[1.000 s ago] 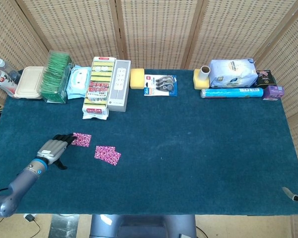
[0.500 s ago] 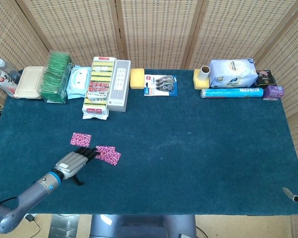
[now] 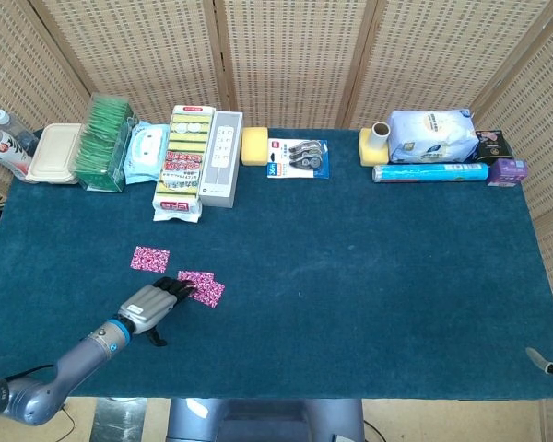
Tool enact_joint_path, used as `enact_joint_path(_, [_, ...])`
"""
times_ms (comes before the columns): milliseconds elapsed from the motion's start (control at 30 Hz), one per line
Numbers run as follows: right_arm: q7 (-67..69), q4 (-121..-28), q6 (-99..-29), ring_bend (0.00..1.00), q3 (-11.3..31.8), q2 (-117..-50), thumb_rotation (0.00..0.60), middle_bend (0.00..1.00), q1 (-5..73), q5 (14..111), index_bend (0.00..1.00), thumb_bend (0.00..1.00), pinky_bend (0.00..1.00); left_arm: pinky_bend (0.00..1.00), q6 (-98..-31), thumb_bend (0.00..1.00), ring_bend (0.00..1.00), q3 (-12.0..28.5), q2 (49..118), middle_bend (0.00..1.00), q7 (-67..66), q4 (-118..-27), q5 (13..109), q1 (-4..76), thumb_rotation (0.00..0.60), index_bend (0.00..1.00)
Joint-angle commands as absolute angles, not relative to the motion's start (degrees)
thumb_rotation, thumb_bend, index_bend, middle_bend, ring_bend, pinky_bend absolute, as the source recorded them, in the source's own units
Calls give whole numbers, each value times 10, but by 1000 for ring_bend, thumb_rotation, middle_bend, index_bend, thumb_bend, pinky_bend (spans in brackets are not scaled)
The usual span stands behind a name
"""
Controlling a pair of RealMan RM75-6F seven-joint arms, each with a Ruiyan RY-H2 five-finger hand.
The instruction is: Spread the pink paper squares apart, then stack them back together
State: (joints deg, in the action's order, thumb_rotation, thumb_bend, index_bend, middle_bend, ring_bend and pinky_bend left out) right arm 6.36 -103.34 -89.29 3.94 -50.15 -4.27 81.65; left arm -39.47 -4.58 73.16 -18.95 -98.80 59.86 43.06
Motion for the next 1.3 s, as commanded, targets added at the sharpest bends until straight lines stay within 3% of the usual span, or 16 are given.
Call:
enact_joint_path(33, [64,-1034,-894,0,39,-501,529,0,-43,818,78,0,0,0,-397,83,0,-54,738,0,-203,-989,587,435,600,0])
enact_joint_path(800, [65,-1036,-896,0,38,-499,532,0,-45,819,78,0,0,0,-400,84,0,-120,693,0,-173,-1019,662,393,600,0])
enact_joint_path(1300, [59,-1037,-898,0,37,-501,530,0,-45,821,78,0,0,0,-455,83,0,-151,636,0,-146,-1055,759,348,600,0])
